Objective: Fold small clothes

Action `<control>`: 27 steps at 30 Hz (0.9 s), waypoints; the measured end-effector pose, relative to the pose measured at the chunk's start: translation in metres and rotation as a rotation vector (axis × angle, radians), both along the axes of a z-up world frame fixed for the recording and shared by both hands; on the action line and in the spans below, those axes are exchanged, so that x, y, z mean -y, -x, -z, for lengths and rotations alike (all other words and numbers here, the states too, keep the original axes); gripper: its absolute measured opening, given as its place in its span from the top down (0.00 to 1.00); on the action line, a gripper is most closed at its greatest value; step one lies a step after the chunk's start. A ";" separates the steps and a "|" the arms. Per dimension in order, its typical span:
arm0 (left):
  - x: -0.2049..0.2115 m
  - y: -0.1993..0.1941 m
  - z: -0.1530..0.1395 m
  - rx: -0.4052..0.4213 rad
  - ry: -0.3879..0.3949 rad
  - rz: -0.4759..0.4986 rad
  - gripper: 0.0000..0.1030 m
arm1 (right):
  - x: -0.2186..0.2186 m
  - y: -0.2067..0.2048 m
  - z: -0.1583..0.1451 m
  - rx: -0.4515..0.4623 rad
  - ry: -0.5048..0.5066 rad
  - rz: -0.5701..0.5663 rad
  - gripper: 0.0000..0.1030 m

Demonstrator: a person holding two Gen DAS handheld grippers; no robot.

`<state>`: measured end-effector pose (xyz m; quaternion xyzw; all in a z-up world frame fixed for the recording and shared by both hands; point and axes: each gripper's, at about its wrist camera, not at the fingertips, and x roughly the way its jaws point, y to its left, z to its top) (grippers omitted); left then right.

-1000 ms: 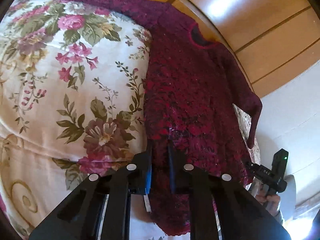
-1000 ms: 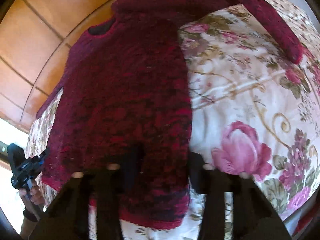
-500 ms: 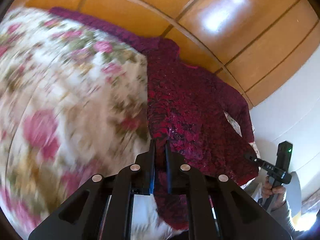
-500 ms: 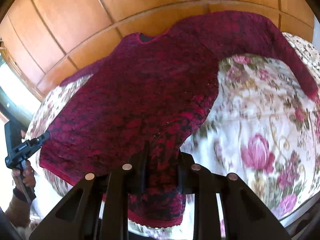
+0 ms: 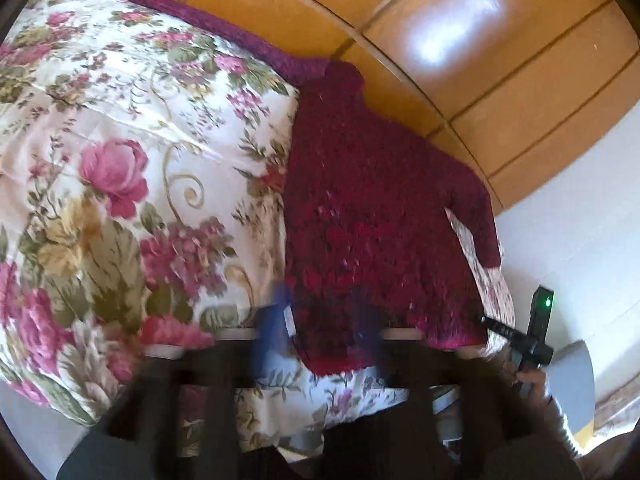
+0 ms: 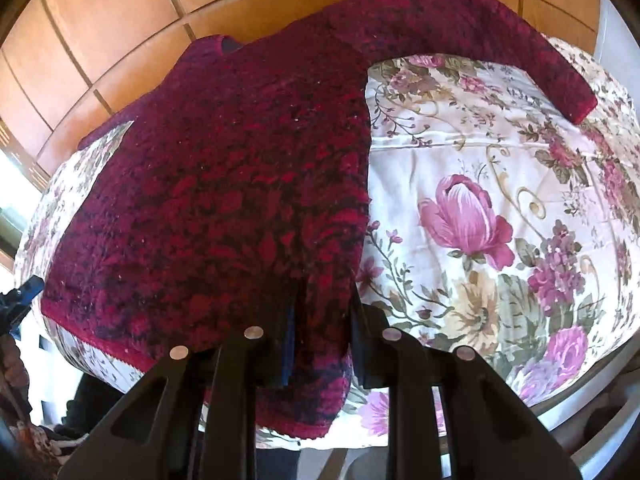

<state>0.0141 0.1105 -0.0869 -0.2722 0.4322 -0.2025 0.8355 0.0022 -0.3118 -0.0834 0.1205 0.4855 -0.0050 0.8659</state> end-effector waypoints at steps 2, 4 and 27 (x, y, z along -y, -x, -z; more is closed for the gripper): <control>-0.004 -0.005 0.004 -0.007 0.035 -0.013 0.35 | 0.001 -0.005 0.005 -0.003 -0.012 0.005 0.75; -0.003 -0.012 0.012 -0.023 0.028 -0.006 0.35 | 0.003 -0.003 0.005 -0.007 -0.048 0.023 0.74; 0.003 -0.028 -0.016 0.022 -0.070 0.000 0.84 | -0.011 -0.004 -0.027 0.022 0.091 0.007 0.41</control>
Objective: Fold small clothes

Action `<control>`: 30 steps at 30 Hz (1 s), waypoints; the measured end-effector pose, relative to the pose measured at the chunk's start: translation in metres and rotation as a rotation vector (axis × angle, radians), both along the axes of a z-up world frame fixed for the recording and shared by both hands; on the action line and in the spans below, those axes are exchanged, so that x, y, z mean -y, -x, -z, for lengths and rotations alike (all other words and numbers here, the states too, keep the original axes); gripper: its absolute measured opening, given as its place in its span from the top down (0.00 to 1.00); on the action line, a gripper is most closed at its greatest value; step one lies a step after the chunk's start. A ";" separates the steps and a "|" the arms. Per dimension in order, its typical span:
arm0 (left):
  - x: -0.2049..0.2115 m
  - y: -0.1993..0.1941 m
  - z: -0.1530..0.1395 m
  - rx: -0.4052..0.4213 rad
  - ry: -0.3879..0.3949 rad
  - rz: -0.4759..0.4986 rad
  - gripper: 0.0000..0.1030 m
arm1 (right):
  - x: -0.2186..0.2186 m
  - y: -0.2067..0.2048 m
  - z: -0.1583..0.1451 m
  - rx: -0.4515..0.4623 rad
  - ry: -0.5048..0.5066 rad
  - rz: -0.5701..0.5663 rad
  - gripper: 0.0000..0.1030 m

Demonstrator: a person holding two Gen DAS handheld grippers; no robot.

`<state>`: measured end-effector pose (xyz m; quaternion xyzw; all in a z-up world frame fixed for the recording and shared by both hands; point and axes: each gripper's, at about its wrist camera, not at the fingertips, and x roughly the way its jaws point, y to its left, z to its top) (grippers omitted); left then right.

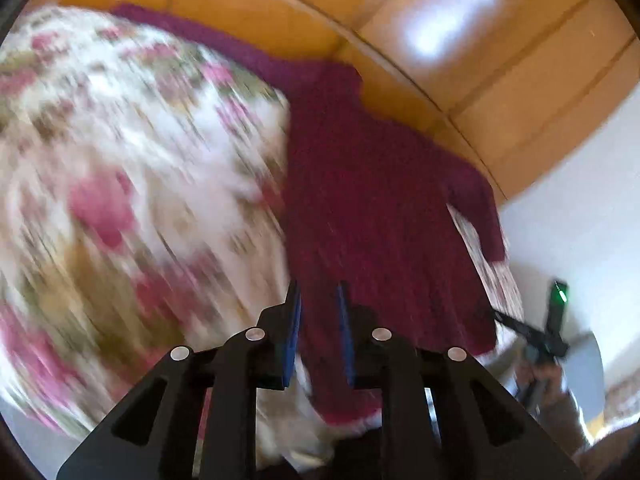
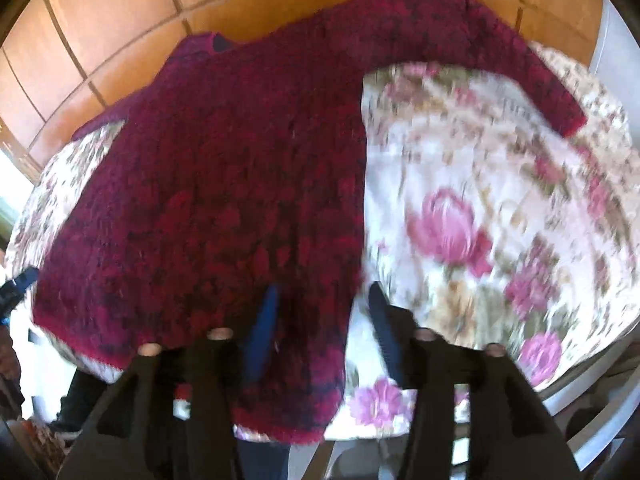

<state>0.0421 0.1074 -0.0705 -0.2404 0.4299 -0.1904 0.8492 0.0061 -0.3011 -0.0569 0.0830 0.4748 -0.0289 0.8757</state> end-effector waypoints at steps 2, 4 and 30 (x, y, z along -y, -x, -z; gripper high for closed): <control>-0.028 -0.025 -0.003 -0.012 -0.009 -0.123 0.72 | -0.012 -0.012 -0.008 0.034 -0.002 -0.003 0.34; -0.052 -0.045 -0.004 -0.011 -0.012 -0.223 0.47 | -0.030 -0.027 -0.013 0.066 0.000 -0.021 0.29; -0.217 -0.344 0.020 -0.179 0.034 -0.744 0.61 | -0.148 -0.119 0.036 0.106 0.060 -0.269 0.12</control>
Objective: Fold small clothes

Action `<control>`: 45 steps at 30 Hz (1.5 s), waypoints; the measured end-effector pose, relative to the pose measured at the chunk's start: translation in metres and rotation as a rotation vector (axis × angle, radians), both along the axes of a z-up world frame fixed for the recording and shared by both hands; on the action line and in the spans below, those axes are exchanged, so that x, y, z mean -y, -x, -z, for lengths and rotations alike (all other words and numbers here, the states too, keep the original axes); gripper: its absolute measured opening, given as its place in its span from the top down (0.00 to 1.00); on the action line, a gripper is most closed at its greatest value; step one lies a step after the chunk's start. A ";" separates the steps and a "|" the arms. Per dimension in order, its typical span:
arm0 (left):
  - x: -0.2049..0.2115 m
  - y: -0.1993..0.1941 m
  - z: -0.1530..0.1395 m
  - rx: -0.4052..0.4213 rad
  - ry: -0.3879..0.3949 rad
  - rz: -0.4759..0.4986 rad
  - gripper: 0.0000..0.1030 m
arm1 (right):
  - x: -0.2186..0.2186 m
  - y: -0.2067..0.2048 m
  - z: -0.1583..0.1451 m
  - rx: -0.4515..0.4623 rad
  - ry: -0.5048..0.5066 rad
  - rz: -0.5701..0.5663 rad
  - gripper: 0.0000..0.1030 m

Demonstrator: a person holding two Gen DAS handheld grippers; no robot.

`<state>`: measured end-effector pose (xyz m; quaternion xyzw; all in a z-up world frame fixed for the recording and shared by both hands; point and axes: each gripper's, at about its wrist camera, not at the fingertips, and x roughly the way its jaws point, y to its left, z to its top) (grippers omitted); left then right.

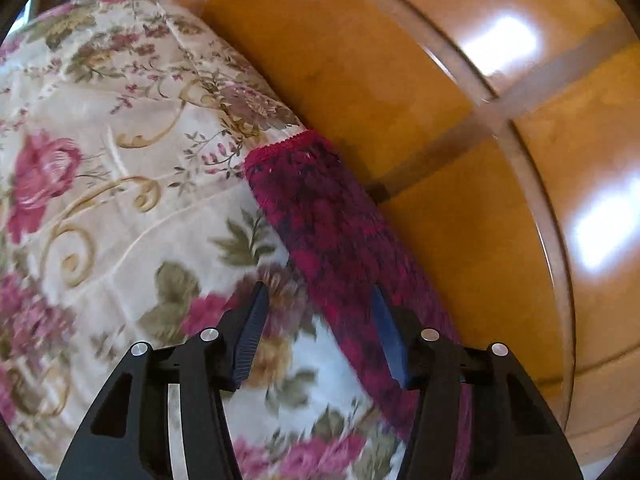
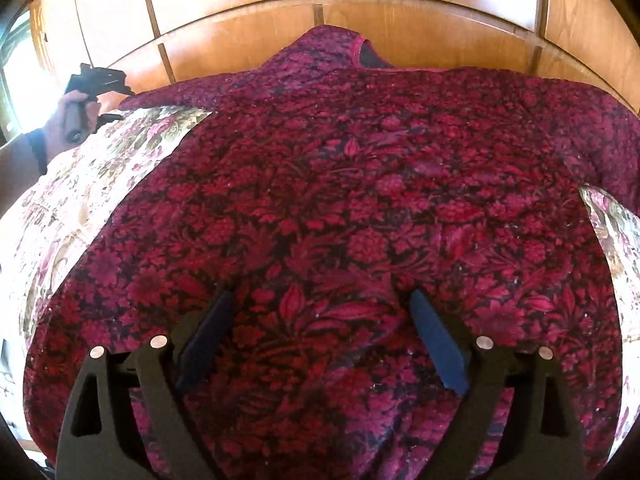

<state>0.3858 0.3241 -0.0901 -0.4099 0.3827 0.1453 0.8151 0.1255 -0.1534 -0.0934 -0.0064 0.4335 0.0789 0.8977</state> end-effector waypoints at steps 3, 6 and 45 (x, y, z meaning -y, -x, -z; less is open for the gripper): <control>0.003 -0.007 -0.002 0.005 -0.054 0.034 0.91 | -0.001 -0.001 0.001 0.002 0.005 0.000 0.11; 0.011 0.011 -0.019 0.075 -0.127 0.045 0.92 | -0.002 -0.001 0.001 0.004 0.014 0.005 0.11; 0.255 0.365 0.008 0.097 0.160 0.861 0.52 | 0.157 0.109 -0.004 -0.117 -0.096 0.408 0.12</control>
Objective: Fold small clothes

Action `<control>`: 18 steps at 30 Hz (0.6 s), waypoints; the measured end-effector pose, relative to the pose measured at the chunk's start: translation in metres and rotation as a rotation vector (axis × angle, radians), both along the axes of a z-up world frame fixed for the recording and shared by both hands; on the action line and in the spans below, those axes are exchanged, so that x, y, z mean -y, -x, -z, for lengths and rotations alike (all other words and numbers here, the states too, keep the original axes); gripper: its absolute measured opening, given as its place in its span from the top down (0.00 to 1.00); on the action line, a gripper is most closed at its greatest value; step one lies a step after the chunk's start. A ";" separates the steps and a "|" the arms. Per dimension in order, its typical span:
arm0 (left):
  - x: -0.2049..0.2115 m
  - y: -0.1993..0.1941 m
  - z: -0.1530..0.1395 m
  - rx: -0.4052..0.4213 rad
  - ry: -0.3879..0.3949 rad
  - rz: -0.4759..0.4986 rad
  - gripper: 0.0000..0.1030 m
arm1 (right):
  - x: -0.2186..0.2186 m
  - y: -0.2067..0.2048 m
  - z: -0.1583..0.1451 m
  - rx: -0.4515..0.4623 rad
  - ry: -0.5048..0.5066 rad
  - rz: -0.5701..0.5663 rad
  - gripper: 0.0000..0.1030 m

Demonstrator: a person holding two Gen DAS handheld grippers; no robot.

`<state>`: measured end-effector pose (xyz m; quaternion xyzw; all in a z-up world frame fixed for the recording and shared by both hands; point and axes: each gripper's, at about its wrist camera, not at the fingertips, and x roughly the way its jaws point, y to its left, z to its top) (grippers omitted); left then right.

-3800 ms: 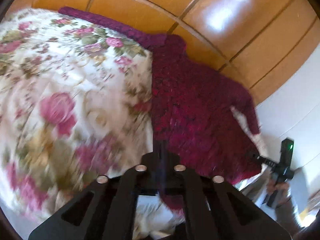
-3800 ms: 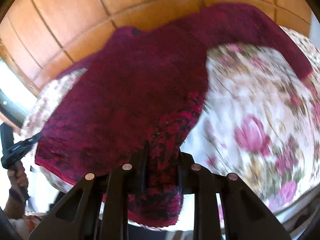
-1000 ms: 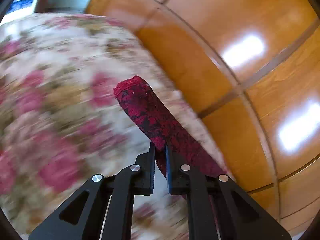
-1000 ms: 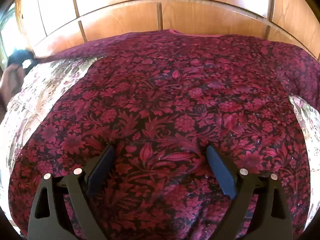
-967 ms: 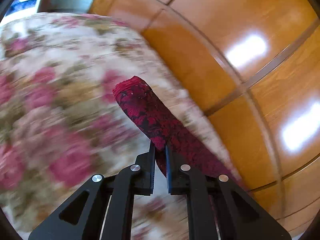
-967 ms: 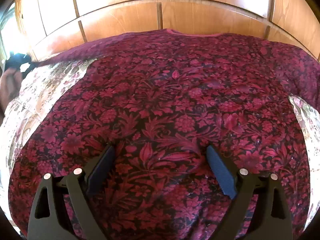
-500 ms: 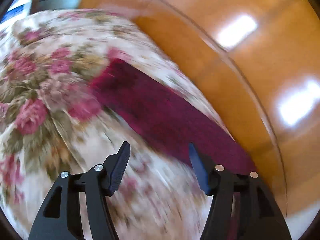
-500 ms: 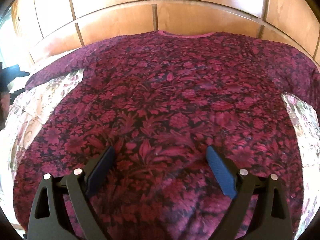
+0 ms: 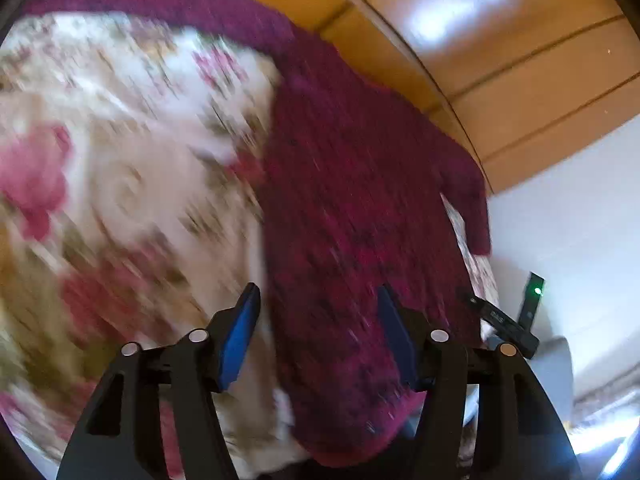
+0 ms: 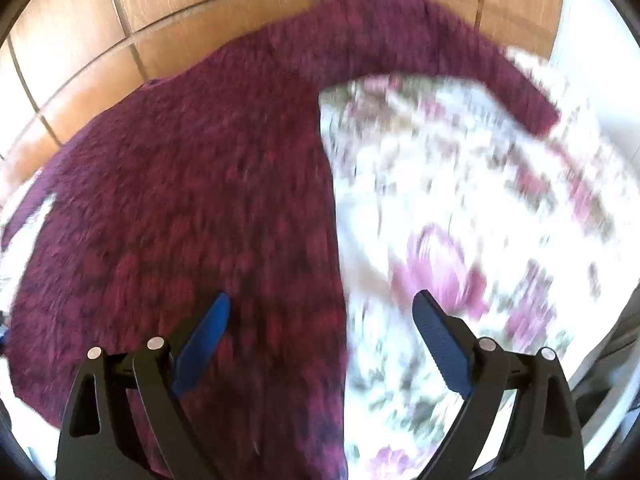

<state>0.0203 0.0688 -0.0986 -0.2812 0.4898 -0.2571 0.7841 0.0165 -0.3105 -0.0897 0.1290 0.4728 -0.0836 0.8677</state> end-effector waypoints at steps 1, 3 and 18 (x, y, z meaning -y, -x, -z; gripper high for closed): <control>0.005 0.003 0.002 0.000 -0.016 0.009 0.70 | -0.003 0.002 0.001 0.005 -0.010 -0.010 0.16; 0.006 0.001 0.006 0.016 -0.082 0.018 0.84 | -0.010 0.007 0.001 0.025 -0.014 -0.037 0.32; 0.003 0.018 -0.010 0.031 -0.156 -0.012 0.79 | -0.016 0.036 -0.009 0.024 -0.153 -0.155 0.77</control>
